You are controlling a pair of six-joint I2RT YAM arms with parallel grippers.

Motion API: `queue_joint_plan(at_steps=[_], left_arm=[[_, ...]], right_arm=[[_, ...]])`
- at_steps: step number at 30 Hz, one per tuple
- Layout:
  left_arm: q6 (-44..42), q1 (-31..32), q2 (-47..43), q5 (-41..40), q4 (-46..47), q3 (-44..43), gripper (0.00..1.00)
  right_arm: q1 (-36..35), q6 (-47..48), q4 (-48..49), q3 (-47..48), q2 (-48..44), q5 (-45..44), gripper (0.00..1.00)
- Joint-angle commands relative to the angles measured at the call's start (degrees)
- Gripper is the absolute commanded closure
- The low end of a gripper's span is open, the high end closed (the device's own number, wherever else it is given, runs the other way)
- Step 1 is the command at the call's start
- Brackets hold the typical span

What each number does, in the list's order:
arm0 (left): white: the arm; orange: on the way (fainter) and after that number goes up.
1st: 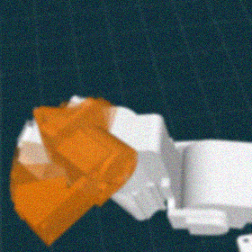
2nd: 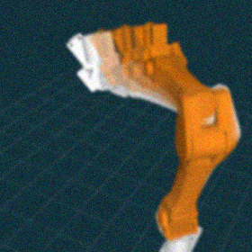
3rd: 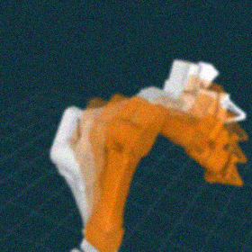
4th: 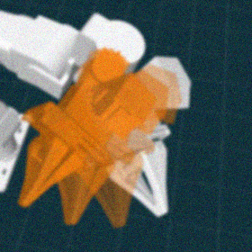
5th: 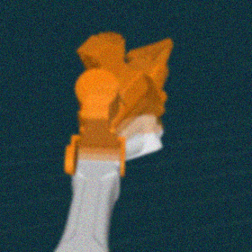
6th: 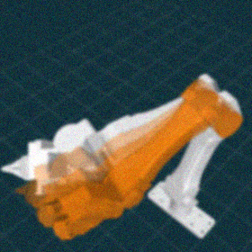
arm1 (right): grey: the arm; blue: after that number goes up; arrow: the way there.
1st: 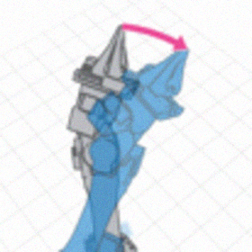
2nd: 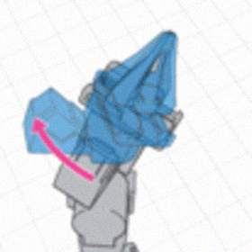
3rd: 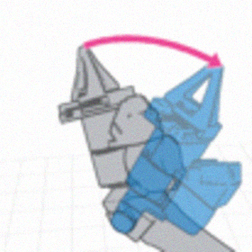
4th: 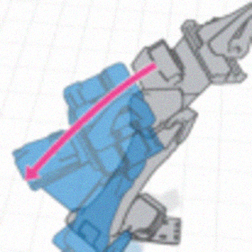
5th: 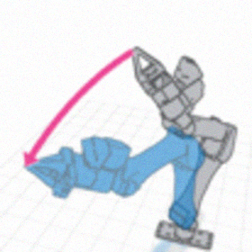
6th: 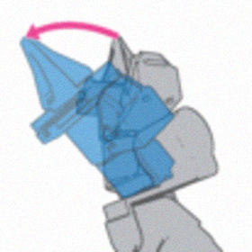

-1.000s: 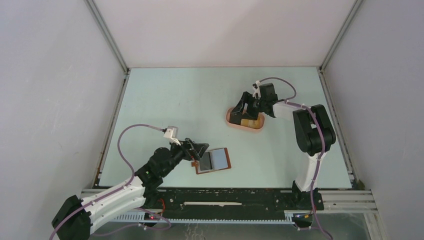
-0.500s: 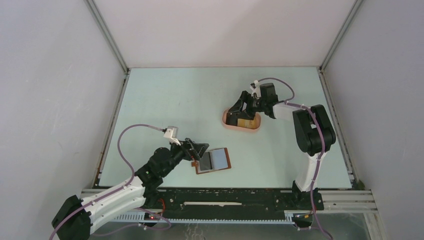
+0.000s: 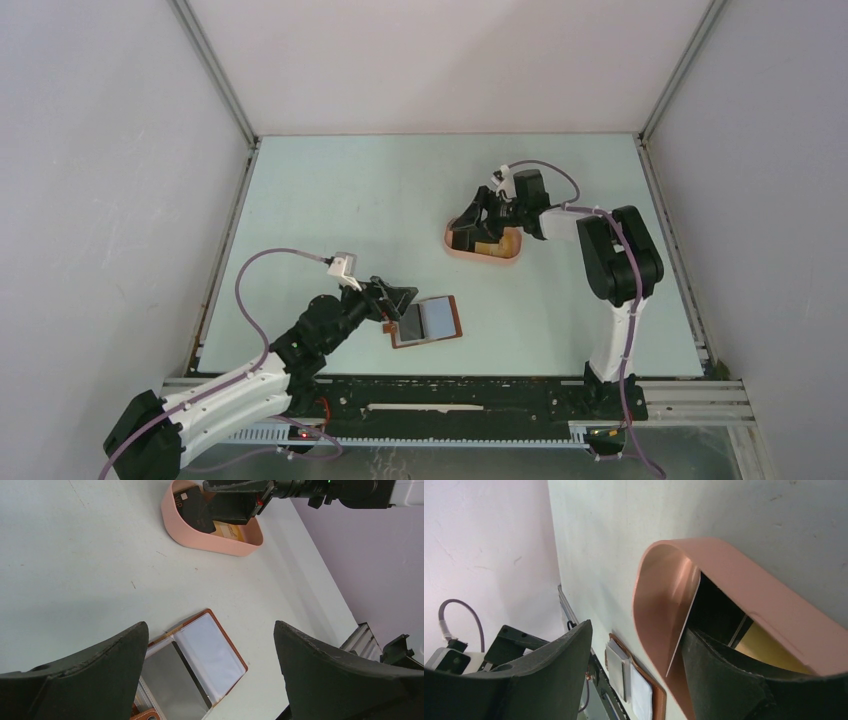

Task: Put the credit cards into the card holder
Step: Pick up the credit card from the storage box.

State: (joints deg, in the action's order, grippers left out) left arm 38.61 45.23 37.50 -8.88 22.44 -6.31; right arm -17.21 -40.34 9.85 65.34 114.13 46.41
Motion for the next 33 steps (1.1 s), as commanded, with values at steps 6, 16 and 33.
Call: queue_joint_plan(at_steps=[6, 16, 33], left_arm=[[-0.39, -0.07, -0.53, -1.4, -0.27, 1.41, 0.0], [-0.2, -0.06, -1.28, -1.51, -0.71, 1.49, 0.0], [-0.2, -0.06, -4.16, -2.16, -3.32, 1.39, 0.0]], right_arm=[[-0.54, 2.8, -4.42, 2.87, 0.48, -4.56, 0.38], [-0.27, 3.16, -5.88, 3.24, -0.83, -7.27, 0.92], [7.33, -9.04, 0.18, -0.5, -7.03, 9.35, 1.0]])
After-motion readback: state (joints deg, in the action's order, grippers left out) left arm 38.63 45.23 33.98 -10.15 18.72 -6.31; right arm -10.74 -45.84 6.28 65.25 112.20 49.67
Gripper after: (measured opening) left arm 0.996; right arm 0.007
